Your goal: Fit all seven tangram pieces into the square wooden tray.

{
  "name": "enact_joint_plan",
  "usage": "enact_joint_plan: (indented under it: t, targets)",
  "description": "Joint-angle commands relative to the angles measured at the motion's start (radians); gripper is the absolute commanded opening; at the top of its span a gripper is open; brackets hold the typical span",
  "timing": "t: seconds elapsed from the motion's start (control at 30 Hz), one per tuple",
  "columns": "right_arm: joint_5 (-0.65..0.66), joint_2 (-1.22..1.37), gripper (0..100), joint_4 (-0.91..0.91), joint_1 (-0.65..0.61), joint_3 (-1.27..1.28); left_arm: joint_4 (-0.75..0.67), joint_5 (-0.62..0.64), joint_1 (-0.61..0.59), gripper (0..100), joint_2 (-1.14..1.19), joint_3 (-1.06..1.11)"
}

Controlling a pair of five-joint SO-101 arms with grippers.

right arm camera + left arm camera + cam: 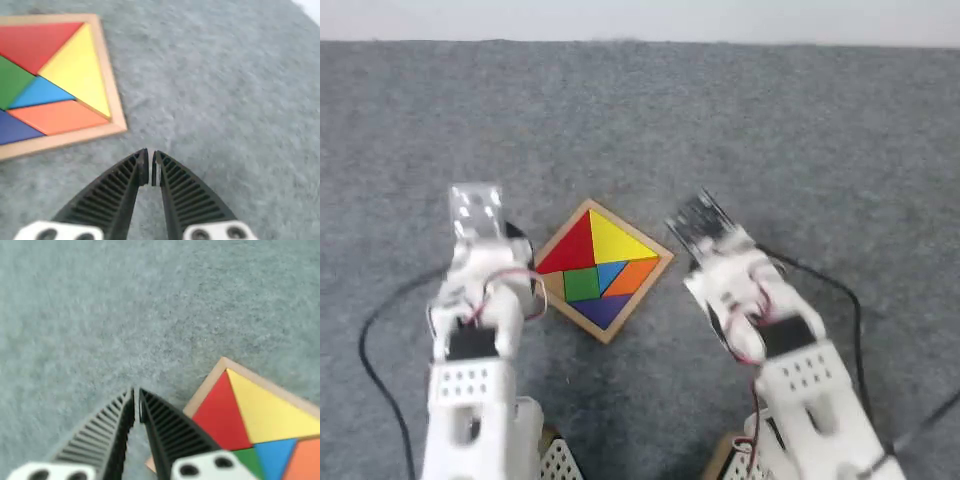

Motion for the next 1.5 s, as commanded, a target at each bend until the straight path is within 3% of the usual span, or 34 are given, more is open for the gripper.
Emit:
enact_joint_plan:
  t: [0.0,0.03,0.3,0.47,0.73,1.47]
  targets:
    - [0.014,-0.236,3.3,-0.054,0.054,0.17,-0.043,-0.107,0.002,1,-0.284,0.179]
    - [0.012,-0.292,3.3,-0.039,0.064,0.207,-0.026,-0.12,-0.002,1,-0.345,0.208]
    - [-0.121,-0.737,3.3,0.266,0.076,0.393,0.555,-0.124,0.0,1,-0.698,0.197]
    - [-0.12,-0.782,3.4,0.541,0.085,0.393,0.783,-0.126,-0.008,1,-0.687,0.197]
    - [-0.121,-0.788,3.7,0.656,0.087,0.393,0.795,-0.123,-0.005,1,-0.686,0.197]
    - [-0.121,-0.788,3.5,0.664,0.081,0.393,0.795,-0.123,-0.005,1,-0.686,0.197]
